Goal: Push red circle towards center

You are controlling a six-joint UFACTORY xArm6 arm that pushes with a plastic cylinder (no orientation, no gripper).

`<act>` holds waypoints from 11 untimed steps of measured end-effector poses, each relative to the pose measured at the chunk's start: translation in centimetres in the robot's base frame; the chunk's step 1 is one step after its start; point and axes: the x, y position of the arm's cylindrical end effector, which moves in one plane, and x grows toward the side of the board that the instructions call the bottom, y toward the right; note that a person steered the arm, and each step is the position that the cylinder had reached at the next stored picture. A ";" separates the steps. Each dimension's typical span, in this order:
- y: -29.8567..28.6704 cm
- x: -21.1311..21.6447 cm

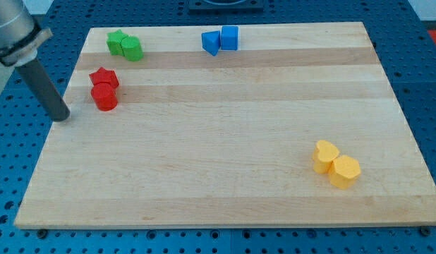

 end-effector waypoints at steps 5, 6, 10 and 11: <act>8.5 -2.5; 11.4 -2.5; 18.1 -5.6; 20.3 -6.1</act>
